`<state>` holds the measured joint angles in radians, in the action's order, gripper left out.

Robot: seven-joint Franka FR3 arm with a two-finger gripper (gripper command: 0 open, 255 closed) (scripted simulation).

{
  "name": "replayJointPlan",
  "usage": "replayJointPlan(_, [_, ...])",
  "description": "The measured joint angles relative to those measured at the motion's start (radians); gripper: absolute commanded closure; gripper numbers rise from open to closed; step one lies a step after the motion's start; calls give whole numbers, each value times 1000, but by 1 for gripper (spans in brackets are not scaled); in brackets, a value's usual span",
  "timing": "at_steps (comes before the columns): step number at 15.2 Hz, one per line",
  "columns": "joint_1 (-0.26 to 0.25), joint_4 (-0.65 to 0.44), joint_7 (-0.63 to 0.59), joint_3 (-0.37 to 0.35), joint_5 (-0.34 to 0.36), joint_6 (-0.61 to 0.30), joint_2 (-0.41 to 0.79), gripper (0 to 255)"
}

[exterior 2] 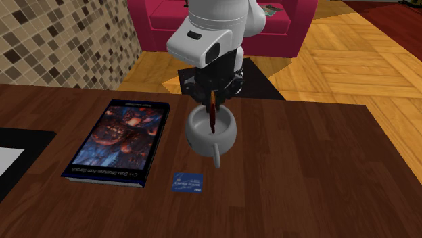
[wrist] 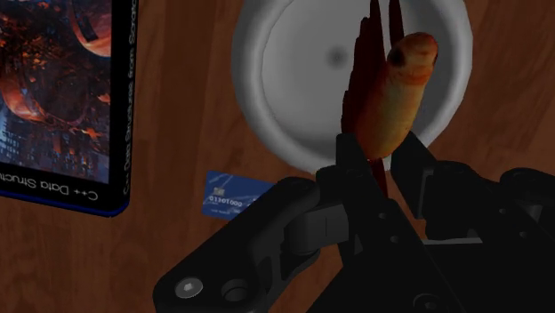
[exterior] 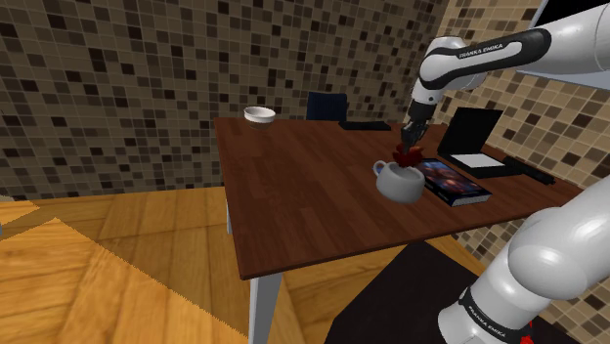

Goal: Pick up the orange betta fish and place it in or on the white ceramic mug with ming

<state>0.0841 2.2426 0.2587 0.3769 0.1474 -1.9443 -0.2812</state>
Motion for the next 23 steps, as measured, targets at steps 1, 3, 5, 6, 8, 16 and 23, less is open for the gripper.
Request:
replayJointPlan(1, [0,13,0,1,0,-16,3,255])
replayJointPlan(3, [0,23,-1,3,-1,-31,8,255])
replayJointPlan(5, [0,27,-1,3,0,-36,9,255])
replayJointPlan(6, [0,27,0,3,-1,-37,10,255])
replayJointPlan(8, [0,27,0,4,-1,-37,10,255])
replayJointPlan(16, [1,15,2,3,0,-21,6,0])
replayJointPlan(23, [-4,-78,-3,-11,-3,90,-13,0])
